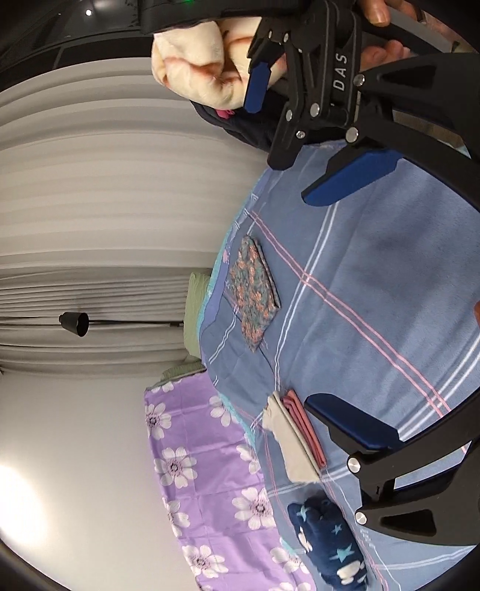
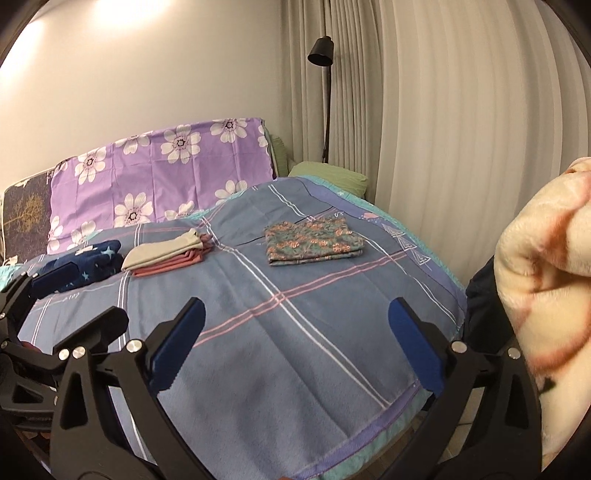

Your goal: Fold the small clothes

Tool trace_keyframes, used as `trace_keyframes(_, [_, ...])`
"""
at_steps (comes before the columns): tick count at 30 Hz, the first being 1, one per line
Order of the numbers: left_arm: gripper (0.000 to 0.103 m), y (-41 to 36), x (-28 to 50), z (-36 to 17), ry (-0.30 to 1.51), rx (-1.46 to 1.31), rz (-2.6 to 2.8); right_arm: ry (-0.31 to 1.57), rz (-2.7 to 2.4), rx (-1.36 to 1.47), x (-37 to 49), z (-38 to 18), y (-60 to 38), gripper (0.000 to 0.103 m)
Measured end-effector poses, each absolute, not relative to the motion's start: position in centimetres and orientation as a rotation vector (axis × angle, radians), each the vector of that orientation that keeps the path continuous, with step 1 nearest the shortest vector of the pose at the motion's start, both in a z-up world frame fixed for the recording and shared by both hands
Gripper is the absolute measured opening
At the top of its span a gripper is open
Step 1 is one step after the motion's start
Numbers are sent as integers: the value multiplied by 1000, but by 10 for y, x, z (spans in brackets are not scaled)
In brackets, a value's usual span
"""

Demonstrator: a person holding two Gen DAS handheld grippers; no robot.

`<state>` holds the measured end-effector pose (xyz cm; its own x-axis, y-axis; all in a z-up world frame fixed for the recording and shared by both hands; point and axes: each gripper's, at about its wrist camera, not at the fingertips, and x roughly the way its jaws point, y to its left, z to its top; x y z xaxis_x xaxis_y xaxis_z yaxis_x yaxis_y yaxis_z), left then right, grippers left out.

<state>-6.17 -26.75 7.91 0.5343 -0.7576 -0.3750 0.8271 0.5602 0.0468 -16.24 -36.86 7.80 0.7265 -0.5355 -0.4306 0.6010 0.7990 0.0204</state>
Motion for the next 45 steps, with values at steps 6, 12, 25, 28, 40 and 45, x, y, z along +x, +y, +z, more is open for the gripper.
trace_keyframes(6, [101,-256,-64,79,337,223,-924,435,-636,147,-164,74,-359,101])
trace_keyframes(12, [101,-251,-62,77,343,229,-901,446,-654,142,-164,73,-359,101])
trace_keyframes(25, [101,-248,-59,70,369,229,-886,450,-646,121,-159,72,-350,101])
trace_keyframes(28, [101,-247,-59,69,371,230,-883,452,-646,122,-159,71,-349,101])
trace_keyframes(40, [101,-250,-64,66,371,255,-880,454,-646,125,-159,71,-348,101])
trace_keyframes(45, [101,-251,-63,65,377,250,-876,457,-644,131,-159,69,-347,101])
